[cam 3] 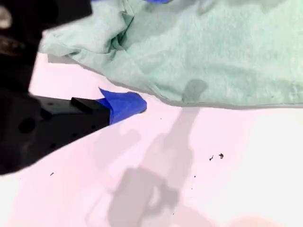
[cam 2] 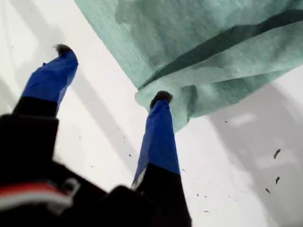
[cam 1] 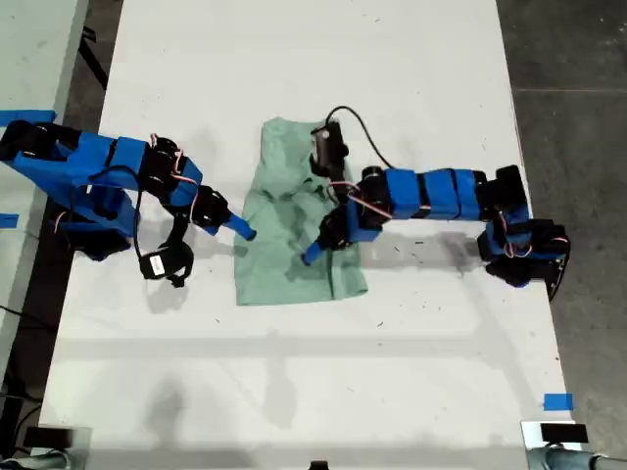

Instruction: Fold tshirt

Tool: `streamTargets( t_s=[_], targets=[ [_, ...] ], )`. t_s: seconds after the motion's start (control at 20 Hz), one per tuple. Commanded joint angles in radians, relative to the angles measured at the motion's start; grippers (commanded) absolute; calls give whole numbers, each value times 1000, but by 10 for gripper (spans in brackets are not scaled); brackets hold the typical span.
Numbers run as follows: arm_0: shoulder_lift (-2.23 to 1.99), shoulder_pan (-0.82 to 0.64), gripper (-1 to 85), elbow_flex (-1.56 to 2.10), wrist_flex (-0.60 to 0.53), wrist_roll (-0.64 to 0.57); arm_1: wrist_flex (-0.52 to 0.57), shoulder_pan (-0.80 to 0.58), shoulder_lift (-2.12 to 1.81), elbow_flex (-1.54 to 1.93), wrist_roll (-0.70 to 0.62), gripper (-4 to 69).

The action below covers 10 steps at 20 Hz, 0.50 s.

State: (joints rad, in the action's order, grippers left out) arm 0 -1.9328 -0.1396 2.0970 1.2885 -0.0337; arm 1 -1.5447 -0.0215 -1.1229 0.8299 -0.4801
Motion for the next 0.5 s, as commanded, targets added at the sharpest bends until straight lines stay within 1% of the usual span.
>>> streamTargets(
  t_s=[0.0,0.05,0.25,0.35,0.45],
  targets=[
    [-57,2,319,-34,-14,9,-80,-91,-275,-44,-58,306],
    [-58,6,318,-41,-9,14,-98,-118,-350,6,-75,302],
    [-81,46,308,-89,44,54,-104,-201,-604,267,-127,281],
    [-78,91,297,-92,43,100,-104,-229,-686,374,-135,272],
    [-18,135,299,-92,17,127,-100,-239,-727,440,-135,263]
  ],
)
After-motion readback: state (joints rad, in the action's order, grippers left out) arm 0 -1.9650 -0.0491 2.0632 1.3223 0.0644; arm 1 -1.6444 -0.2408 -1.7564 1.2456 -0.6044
